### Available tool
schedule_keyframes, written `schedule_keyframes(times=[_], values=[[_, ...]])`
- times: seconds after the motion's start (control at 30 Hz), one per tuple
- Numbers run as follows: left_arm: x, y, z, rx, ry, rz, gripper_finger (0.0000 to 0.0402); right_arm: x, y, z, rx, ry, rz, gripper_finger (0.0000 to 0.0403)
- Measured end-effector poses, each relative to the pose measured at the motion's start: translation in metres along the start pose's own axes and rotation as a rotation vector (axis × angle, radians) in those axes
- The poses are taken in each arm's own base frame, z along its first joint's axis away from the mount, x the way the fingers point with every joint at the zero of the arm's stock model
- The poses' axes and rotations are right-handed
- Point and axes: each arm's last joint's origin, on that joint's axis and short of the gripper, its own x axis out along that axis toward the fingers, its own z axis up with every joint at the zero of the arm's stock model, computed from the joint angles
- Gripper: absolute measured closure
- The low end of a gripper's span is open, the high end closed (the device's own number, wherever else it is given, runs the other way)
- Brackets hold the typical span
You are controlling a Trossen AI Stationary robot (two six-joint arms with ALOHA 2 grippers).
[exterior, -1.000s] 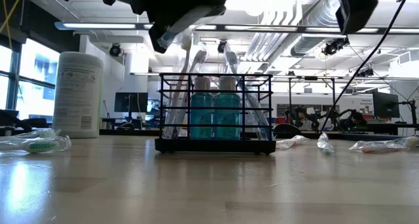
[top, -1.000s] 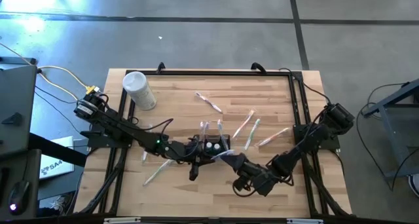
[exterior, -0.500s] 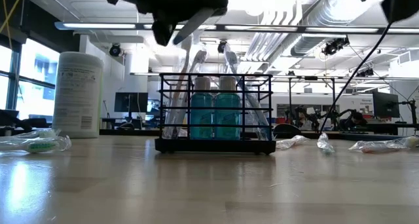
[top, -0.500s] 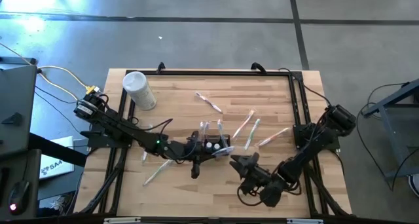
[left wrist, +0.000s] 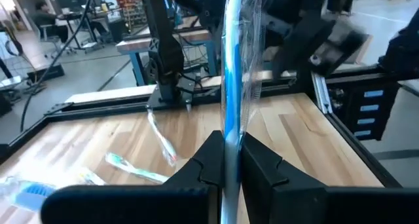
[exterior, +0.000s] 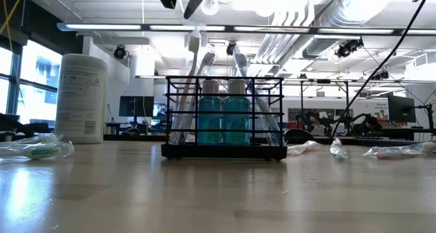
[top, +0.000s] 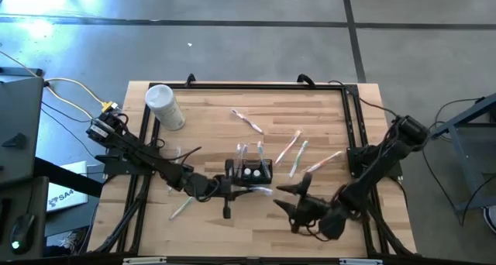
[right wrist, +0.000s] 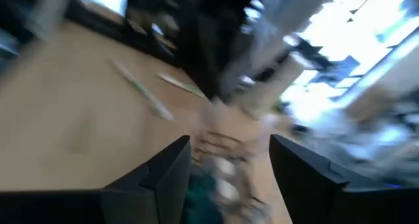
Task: Pick & Place toothbrushing station
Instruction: Put the blue toothbrush into the black wire organizer
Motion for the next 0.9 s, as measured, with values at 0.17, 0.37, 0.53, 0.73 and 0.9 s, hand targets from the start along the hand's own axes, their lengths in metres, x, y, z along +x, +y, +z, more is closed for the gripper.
schedule_keyframes(times=[0.17,0.37,0.53,0.73,0.9], values=[[0.0,0.001,0.001,-0.003,-0.006,0.002,0.0379,0.007,-0.024,0.016,0.162,-0.065,0.148,0.0204],[0.0,0.001,0.0,-0.002,-0.005,-0.002,0.0379,0.026,-0.038,0.018,0.19,-0.081,0.13,0.0204],[0.0,0.001,0.0,-0.003,-0.004,-0.002,0.0379,0.037,-0.045,0.02,0.199,-0.117,0.225,0.0204],[0.0,0.001,0.0,-0.003,-0.005,-0.003,0.0379,0.041,-0.049,0.022,0.18,-0.153,0.252,0.0204],[0.0,0.001,0.0,-0.003,-0.005,-0.003,0.0379,0.042,-0.05,0.023,0.166,-0.166,0.243,0.0204]])
